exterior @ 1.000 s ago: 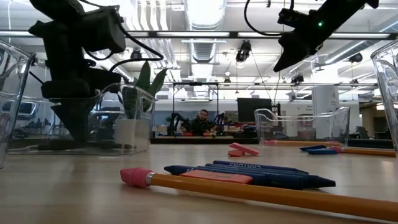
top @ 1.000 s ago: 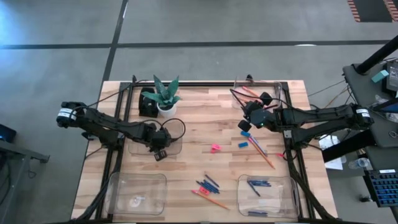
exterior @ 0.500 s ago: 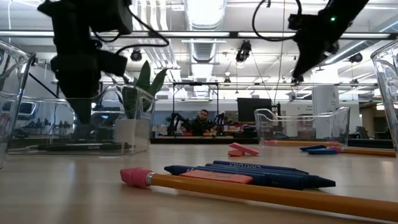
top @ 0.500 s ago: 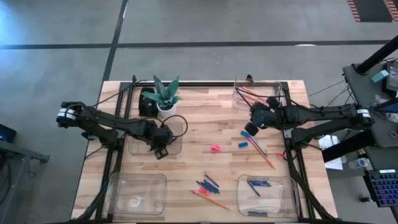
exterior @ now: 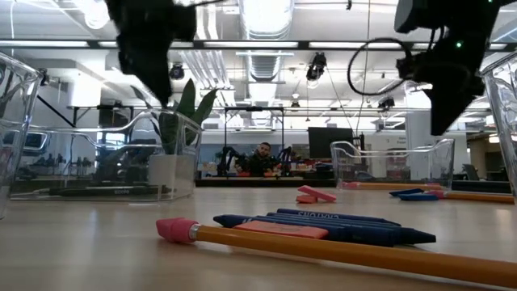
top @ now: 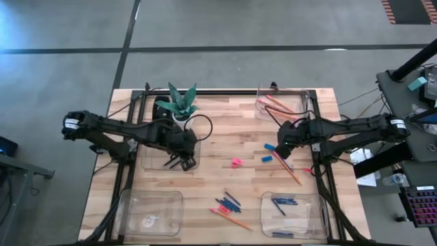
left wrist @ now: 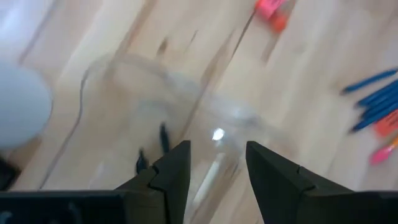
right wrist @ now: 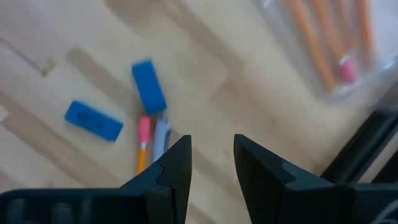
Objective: Sort crayons/erasers/pens/pencils in bins
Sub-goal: Put the grey pen into the middle left transparent bin
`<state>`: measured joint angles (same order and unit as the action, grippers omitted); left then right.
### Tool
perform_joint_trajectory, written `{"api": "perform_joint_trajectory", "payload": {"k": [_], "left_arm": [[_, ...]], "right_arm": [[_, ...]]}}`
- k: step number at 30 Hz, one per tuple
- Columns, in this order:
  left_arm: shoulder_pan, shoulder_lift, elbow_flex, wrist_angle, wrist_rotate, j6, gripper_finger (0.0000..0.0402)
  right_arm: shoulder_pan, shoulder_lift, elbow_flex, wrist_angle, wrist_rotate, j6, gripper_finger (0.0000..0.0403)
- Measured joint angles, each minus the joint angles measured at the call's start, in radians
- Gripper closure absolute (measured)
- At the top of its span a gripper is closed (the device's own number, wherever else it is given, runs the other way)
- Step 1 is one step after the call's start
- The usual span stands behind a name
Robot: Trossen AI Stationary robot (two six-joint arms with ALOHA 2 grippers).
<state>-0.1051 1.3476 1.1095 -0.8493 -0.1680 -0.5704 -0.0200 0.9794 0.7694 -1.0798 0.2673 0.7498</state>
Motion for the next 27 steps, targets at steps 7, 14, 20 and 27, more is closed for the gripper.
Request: {"api": "perform_joint_trajectory", "payload": {"k": [7, 14, 20, 27], "left_arm": [[0.000, 0.000, 0.011, 0.131, -0.050, 0.074, 0.0261], [0.000, 0.004, 0.008, 0.160, -0.053, 0.080, 0.0261], [-0.001, 0.004, 0.005, 0.162, -0.074, 0.087, 0.0261], [-0.001, 0.004, -0.004, 0.160, -0.101, 0.111, 0.0261]], "right_arm": [[0.000, 0.043, -0.109, 0.066, -0.136, 0.037, 0.0291], [0.001, 0.091, -0.176, 0.187, -0.247, 0.034, 0.0291], [0.001, 0.125, -0.197, 0.213, -0.250, 0.024, 0.0291], [0.001, 0.159, -0.203, 0.238, -0.250, 0.012, 0.0291]]}}
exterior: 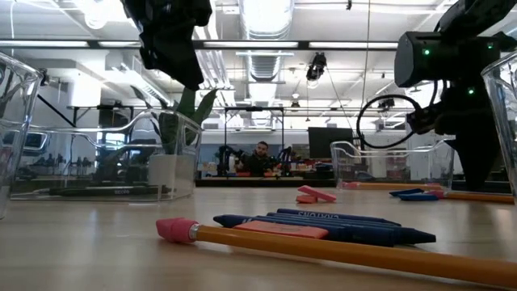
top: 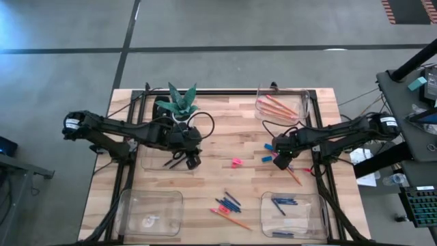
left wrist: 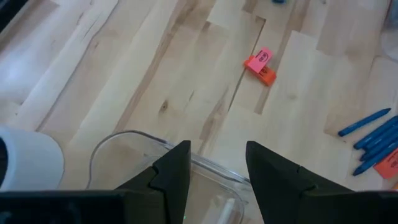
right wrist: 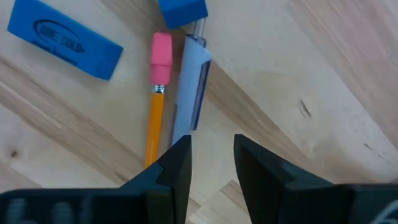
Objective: Sort crayons/erasers/pens/pencils in bins
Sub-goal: Put the grey pen into the middle left transparent bin
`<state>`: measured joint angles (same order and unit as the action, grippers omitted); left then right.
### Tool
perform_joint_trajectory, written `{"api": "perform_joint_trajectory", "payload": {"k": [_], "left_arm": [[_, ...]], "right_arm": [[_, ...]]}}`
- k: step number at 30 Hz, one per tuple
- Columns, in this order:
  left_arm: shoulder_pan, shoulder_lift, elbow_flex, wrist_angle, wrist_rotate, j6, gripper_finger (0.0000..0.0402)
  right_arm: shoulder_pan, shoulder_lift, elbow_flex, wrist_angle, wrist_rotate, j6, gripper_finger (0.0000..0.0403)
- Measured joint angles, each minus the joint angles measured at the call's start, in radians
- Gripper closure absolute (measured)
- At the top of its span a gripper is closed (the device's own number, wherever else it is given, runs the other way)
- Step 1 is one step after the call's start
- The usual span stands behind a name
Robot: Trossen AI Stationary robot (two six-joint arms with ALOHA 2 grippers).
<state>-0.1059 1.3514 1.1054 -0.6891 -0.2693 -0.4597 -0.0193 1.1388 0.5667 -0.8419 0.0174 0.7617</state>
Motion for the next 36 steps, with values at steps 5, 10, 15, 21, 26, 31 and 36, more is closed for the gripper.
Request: {"api": "perform_joint_trajectory", "payload": {"k": [5, 10, 15, 21, 26, 31, 36], "left_arm": [[0.000, 0.000, 0.000, 0.000, -0.002, 0.004, 0.0261], [0.000, 0.000, -0.003, 0.000, -0.002, 0.004, 0.0261], [0.001, 0.000, -0.010, 0.000, -0.002, 0.004, 0.0261], [0.001, 0.000, -0.019, 0.000, -0.002, 0.003, 0.0261], [0.001, 0.000, -0.020, 0.000, -0.002, 0.003, 0.0261], [0.001, 0.000, -0.020, 0.000, -0.002, 0.001, 0.0261], [0.001, 0.000, -0.024, 0.001, -0.002, -0.003, 0.0261]], "right_arm": [[0.001, 0.002, 0.000, 0.032, -0.030, -0.001, 0.0291], [0.002, 0.010, 0.000, 0.061, -0.041, 0.004, 0.0291], [0.002, 0.031, -0.012, 0.096, -0.042, 0.004, 0.0291], [0.002, 0.068, -0.015, 0.102, -0.025, -0.003, 0.0291], [0.002, 0.071, -0.016, 0.113, -0.010, -0.006, 0.0291], [0.001, 0.075, -0.018, 0.130, 0.051, 0.027, 0.0291], [0.002, 0.074, -0.021, 0.127, 0.057, 0.049, 0.0296]]}}
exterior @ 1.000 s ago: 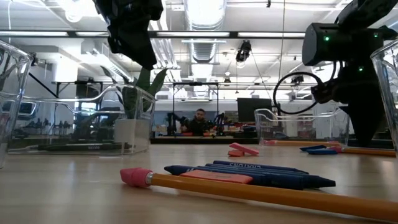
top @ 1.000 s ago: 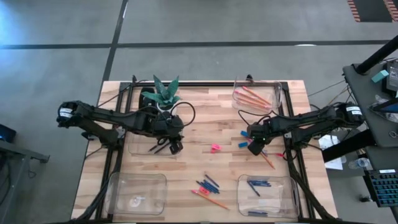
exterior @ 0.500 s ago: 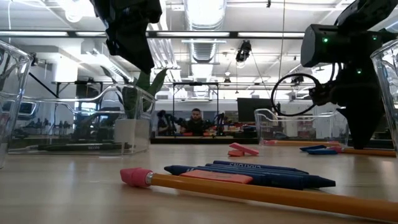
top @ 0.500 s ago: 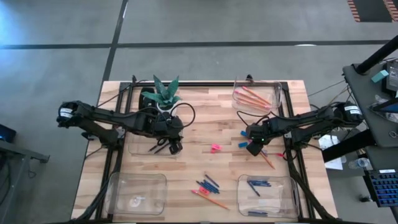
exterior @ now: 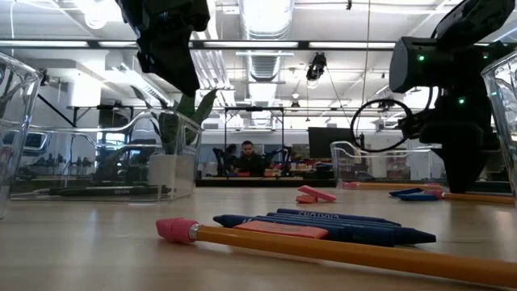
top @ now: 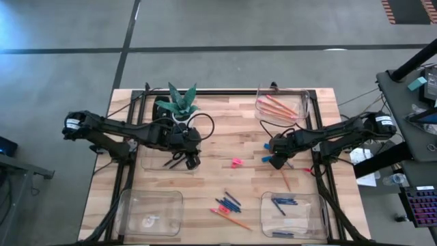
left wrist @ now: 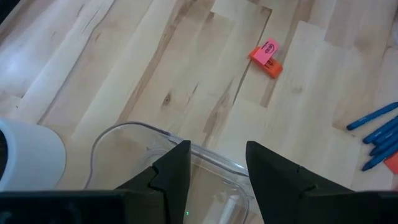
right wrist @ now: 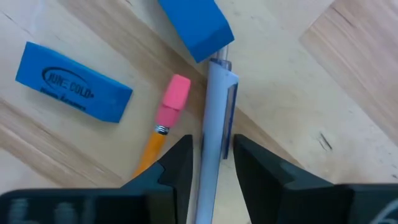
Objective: Sort crayons/erasers/pens/pencils in bins
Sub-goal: Put the grey pen into the middle left transparent bin
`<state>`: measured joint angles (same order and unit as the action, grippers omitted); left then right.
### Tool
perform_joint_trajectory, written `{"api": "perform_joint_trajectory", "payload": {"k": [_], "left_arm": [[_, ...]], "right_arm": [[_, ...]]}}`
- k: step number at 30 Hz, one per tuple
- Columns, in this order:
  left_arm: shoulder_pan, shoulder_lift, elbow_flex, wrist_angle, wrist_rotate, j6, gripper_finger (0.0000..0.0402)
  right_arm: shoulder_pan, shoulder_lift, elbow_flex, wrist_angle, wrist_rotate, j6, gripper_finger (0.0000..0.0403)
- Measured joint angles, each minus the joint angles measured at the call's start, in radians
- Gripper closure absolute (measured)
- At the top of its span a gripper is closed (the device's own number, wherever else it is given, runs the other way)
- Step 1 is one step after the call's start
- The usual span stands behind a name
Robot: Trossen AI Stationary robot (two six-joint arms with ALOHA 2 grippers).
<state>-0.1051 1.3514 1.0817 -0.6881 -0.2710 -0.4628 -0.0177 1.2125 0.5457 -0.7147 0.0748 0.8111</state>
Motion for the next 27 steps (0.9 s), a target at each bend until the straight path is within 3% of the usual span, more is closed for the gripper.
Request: {"api": "perform_joint_trajectory", "payload": {"k": [12, 20, 27], "left_arm": [[0.000, 0.005, -0.002, 0.004, 0.000, -0.001, 0.0261], [-0.001, 0.006, -0.011, 0.058, 0.000, 0.002, 0.0261], [0.000, 0.005, -0.046, 0.183, 0.000, 0.025, 0.0261]], "right_arm": [[0.000, -0.001, -0.005, -0.001, 0.002, -0.117, 0.0374], [0.000, -0.020, 0.019, -0.026, 0.003, -0.149, 0.0378], [0.000, -0.081, 0.131, -0.074, 0.045, -0.230, 0.0378]]}}
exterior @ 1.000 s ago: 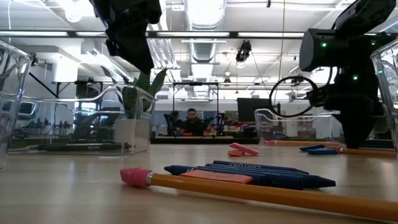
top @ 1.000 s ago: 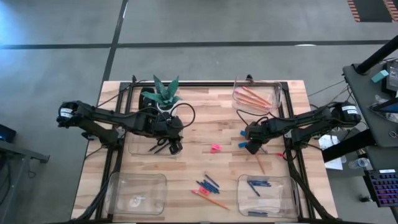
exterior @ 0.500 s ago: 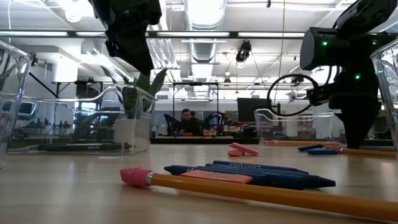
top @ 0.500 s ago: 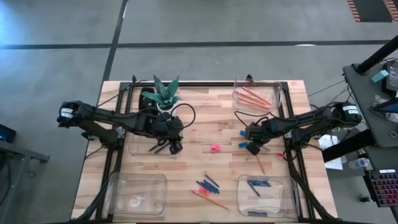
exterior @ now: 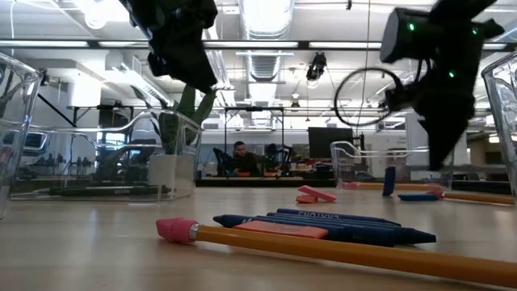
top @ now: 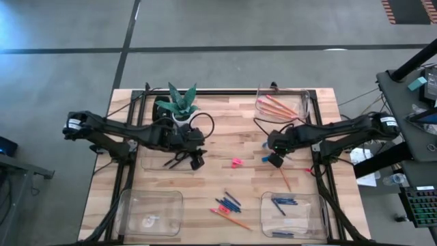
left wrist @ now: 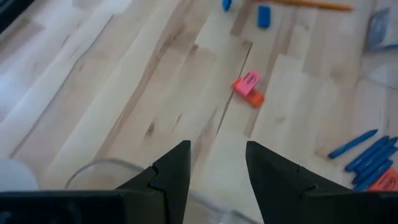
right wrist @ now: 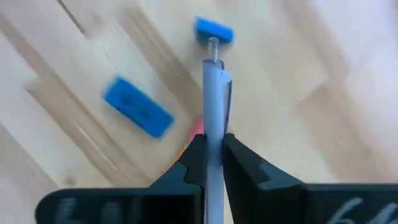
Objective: Sort crayons/erasers/pens/pencils in bins
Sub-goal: Put the grey pen into the middle left transparent bin
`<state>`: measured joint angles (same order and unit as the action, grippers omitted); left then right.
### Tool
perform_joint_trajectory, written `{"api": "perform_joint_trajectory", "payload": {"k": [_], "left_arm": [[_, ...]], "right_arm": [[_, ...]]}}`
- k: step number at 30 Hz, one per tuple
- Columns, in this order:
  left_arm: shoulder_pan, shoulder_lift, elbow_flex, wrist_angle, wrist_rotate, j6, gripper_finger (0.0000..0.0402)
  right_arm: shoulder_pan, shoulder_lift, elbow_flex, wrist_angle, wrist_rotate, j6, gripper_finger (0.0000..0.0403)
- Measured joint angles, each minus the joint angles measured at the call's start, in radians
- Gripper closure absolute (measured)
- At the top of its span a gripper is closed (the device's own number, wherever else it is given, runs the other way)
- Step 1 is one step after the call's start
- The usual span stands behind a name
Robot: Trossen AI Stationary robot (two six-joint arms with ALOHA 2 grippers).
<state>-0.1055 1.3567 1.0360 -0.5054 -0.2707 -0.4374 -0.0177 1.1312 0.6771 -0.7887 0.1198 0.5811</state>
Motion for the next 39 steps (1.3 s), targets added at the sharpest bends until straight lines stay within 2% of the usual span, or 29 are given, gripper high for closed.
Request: {"api": "perform_joint_trajectory", "payload": {"k": [7, 15, 20, 25, 31, 36, 39], "left_arm": [[0.000, 0.000, -0.081, 0.270, 0.000, 0.119, 0.0261], [0.000, 0.010, -0.186, 0.614, 0.000, 0.191, 0.0261], [0.000, 0.028, -0.199, 0.682, -0.002, 0.261, 0.0249], [0.000, 0.060, -0.202, 0.807, -0.007, 0.361, 0.0211], [0.000, 0.101, -0.206, 0.993, -0.027, 0.400, 0.0171], [0.000, 0.127, -0.206, 1.076, -0.026, 0.395, 0.0164], [0.000, 0.131, -0.206, 1.080, -0.024, 0.394, 0.0164]], "right_arm": [[-0.001, -0.029, 0.099, 0.131, 0.169, -0.175, 0.0378], [0.000, -0.028, 0.108, 0.564, 0.153, -0.434, 0.0378], [0.000, -0.027, 0.108, 0.815, 0.032, -0.524, 0.0378], [0.003, 0.002, 0.108, 0.986, -0.120, -0.560, 0.0378], [0.011, 0.068, 0.107, 1.154, -0.198, -0.633, 0.0378], [0.011, 0.121, 0.107, 1.273, -0.277, -0.656, 0.0378], [0.011, 0.147, 0.107, 1.321, -0.285, -0.661, 0.0378]]}}
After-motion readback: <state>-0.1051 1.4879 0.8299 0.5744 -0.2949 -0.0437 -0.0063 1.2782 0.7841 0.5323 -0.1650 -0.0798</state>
